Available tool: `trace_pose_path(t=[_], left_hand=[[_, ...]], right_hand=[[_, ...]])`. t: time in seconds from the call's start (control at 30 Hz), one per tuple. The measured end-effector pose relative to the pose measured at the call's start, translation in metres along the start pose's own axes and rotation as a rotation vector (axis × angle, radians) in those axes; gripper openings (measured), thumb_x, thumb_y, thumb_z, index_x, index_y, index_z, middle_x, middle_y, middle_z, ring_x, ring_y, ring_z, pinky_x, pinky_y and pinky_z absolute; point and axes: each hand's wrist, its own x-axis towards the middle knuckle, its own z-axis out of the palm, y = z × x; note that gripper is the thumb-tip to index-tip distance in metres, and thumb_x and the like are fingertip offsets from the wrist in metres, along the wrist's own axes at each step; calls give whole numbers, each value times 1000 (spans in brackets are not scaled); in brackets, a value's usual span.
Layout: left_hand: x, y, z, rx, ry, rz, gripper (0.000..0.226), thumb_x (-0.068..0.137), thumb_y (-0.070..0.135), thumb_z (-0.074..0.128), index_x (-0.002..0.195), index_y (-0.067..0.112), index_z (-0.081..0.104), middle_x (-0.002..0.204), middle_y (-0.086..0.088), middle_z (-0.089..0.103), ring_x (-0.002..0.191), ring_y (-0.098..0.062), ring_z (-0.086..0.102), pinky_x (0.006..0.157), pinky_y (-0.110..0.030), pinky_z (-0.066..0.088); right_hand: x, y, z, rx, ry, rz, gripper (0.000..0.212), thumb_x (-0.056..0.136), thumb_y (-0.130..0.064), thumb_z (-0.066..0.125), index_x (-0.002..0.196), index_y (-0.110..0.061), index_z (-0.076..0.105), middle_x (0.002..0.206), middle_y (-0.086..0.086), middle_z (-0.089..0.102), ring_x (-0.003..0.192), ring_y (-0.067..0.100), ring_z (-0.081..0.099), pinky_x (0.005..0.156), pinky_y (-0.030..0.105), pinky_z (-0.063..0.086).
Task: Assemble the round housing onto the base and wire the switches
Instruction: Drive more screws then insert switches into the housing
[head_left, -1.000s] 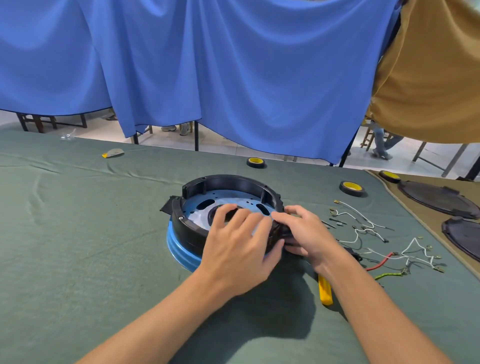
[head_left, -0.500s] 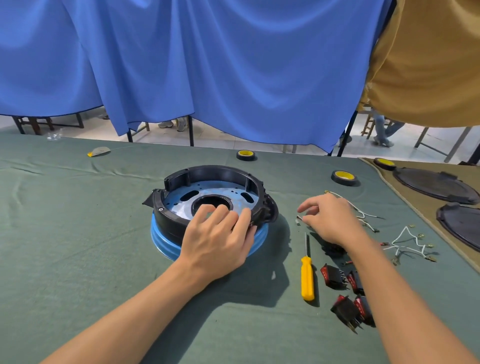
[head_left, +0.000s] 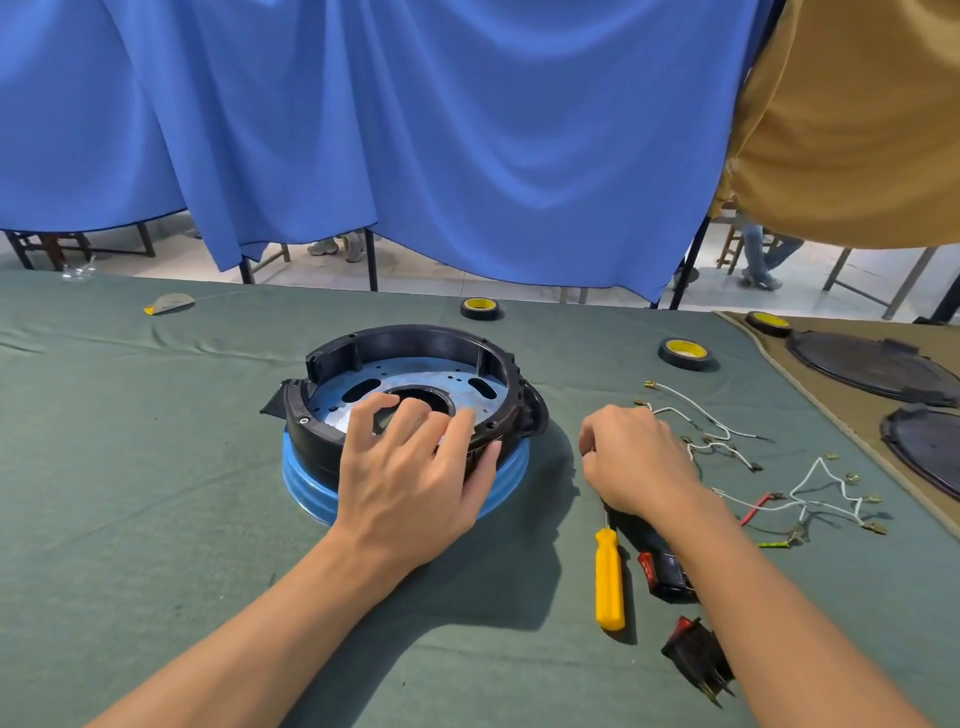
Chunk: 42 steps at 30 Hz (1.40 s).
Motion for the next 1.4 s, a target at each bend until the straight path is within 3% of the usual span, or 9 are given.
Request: trace_pose_path(t=[0.1,0.17,0.27,0.33,0.63,0.93,1.17,1.3,1.4], left_hand=[[2,0,1,-5,-9,-10,33,90,38,59,69,15,68,53,4,56,61,-22,61,84,-39,39],[3,1,1,-10,-9,-11,35,91,37,58,65,16,66,51,4,54,59,-22,59,83,-39,40],[2,1,1,-9,-16,-6,37,92,38,57,64,16,65,51,3,55,59,-23,59,82,-40,40],[0,0,0,-3,-31,0,37,93,38,55,66,15,65,52,3,56,59,-23,59,83,-41,41],[-2,1,-1,-5,-44,8,33,92,36,55,68,17,66,54,2,58,57,-23,58,83,-40,39],[-2,1,-1,-30,-34,3,32,91,35,56,68,17,65,54,3,61,57,-22,58,81,-40,39],[-2,1,-1,-41,-58,-11,34,93,37,54,69,17,67,55,3,62,57,-21,58,81,-40,38],[-2,1,0,-39,-62,-15,34,93,37,54,69,17,67,56,3,63,58,-21,59,81,-40,38],[-2,1,0,-44,-57,-16,33,93,37,55,69,17,67,56,3,62,57,-21,58,81,-40,38]], right_hand=[[-2,-5,-10,125,-1,-56,24,87,-11,56,102,-23,69,105,8,68,100,29,61,82,36,50],[-4,-14,-20,285,80,-146,23,89,-11,58,103,-23,72,96,-1,70,92,19,62,86,31,50],[-10,-33,-33,472,178,-279,18,87,-10,63,94,-21,76,83,-12,70,77,3,62,75,10,44],[-15,-44,-36,550,215,-339,13,86,-13,67,88,-23,74,75,-20,65,73,-3,62,69,5,44],[-20,-54,-25,592,241,-392,6,83,-14,74,85,-19,76,76,-13,68,74,-4,63,68,1,44],[-19,-52,-16,880,160,-275,5,82,-13,75,82,-17,77,77,-11,72,78,-2,65,65,7,50],[-20,-46,-27,632,140,-409,12,85,-10,69,86,-19,78,87,-9,68,83,5,62,71,7,46],[-20,-42,-31,576,246,-447,23,87,-5,62,92,-21,78,92,-9,67,84,7,60,75,11,44],[-20,-43,-30,459,190,-487,31,88,0,54,92,-21,77,99,-9,63,92,8,57,84,24,47]])
